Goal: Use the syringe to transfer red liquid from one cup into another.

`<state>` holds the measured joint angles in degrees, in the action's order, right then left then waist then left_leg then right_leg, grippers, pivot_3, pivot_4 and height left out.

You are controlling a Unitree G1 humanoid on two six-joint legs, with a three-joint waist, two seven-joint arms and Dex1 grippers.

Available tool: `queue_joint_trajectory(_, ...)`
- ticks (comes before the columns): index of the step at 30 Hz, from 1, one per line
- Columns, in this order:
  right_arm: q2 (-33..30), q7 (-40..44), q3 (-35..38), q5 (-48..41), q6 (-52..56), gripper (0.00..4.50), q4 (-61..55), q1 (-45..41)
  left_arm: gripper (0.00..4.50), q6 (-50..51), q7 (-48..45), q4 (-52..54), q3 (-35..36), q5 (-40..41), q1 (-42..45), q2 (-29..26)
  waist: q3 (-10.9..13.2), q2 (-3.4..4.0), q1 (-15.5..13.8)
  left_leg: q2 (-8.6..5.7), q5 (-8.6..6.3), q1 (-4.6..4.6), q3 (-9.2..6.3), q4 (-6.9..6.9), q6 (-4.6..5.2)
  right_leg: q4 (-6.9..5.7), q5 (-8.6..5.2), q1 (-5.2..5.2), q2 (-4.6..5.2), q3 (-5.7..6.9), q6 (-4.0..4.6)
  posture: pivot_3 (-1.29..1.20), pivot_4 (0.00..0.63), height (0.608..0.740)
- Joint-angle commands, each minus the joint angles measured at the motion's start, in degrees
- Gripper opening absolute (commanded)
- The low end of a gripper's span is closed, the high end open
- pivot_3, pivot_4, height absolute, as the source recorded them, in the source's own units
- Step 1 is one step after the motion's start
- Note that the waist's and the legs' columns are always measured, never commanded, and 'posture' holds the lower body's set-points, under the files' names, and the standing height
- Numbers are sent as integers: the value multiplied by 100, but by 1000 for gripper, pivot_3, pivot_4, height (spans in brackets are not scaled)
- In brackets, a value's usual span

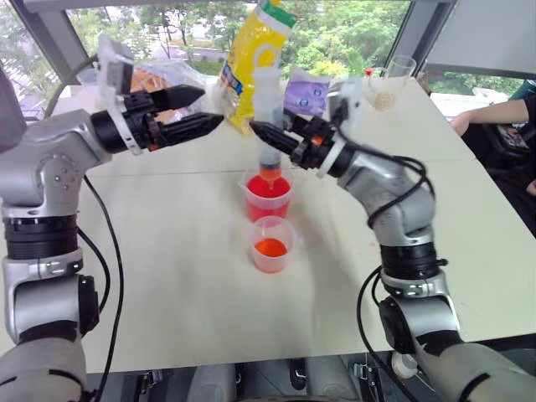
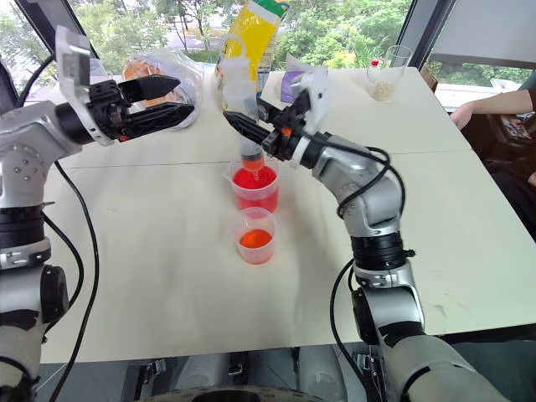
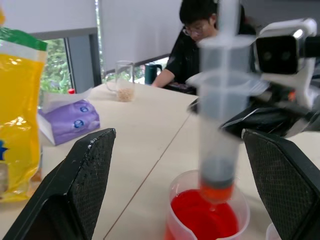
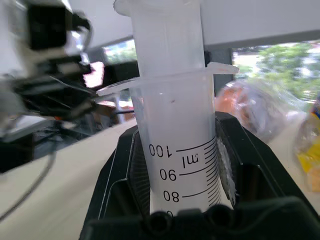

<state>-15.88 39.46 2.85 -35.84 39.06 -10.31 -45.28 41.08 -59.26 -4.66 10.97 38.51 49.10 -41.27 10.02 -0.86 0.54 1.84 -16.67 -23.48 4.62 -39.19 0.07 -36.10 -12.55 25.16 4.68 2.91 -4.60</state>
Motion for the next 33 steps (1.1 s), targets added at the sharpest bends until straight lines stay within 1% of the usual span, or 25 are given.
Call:
queue_joint_trajectory(1, -271, 97, 423, -1176, 816, 1425, -774, -130, 4156, -15, -13, 81, 162, 148, 188, -43, 0, 0, 14, 0, -1, 1, 0, 0, 1, 1, 0, -2, 0, 0, 0, 0, 150, 740)
queue_joint_trajectory(4, -412, -24, 565, -1787, 1263, 1425, -1044, 93, 4156, 39, -68, 44, 116, 227, 304, 0, -1, -1, 17, -1, -1, 3, 0, 0, 1, 0, 0, -2, -4, 2, 0, 0, 150, 740)
queue_joint_trajectory(6, -459, -69, 528, -1872, 1322, 1425, -1122, 235, 4156, 83, -108, 6, 101, 281, 383, 35, -1, -1, 28, -2, 0, 5, -1, 0, 0, -2, 0, -2, -7, 3, 0, 0, 150, 740)
queue_joint_trajectory(9, -499, -34, 293, -1769, 1239, 1425, -1286, 607, 4156, 289, -242, 42, 75, 478, 496, 90, 0, -1, 23, -3, 0, 7, -1, 0, -1, -3, 0, -3, -7, 3, 0, 0, 150, 740)
queue_joint_trajectory(13, -557, 79, -188, -1277, 841, 1425, -1384, 1042, 4156, 769, -394, 208, 127, 946, 539, 81, 0, -1, 30, -4, 0, 7, 1, 0, 0, -3, 0, -2, -7, 2, 0, 0, 150, 740)
queue_joint_trajectory(15, -576, 128, -322, -1125, 678, 1425, -1383, 1174, 4156, 943, -501, 342, 143, 1147, 510, 40, 0, -1, 28, -4, 0, 6, 0, 0, 0, -2, 0, -1, -7, 2, 0, 0, 150, 740)
queue_joint_trajectory(17, -583, 174, -439, -989, 544, 1425, -1368, 1281, 4156, 1243, -593, 478, 252, 1529, 524, 19, 0, -1, 27, -4, 0, 6, 0, 0, 0, -2, 0, -1, -7, 2, 0, 0, 150, 740)
queue_joint_trajectory(21, -571, 229, -579, -803, 363, 1425, -1307, 1363, 4156, 1468, -669, 670, 261, 1821, 541, -39, 0, -1, 27, -3, 0, 6, -2, 0, -1, -2, 0, -1, -7, 2, 0, 0, 150, 740)
queue_joint_trajectory(25, -549, 277, -668, -672, 247, 1425, -1227, 1366, 4156, 1502, -661, 899, 51, 1832, 466, 22, 0, -1, 25, -4, 1, 6, -1, 0, -1, -2, 0, -2, -7, 2, 0, 0, 150, 740)
queue_joint_trajectory(33, -535, 326, -674, -636, 231, 1425, -1173, 1265, 4156, 1215, -546, 917, -381, 1406, 391, 179, 0, -1, 17, -5, 1, 7, -3, -2, -1, -2, 0, -4, -8, 2, 0, 0, 150, 740)
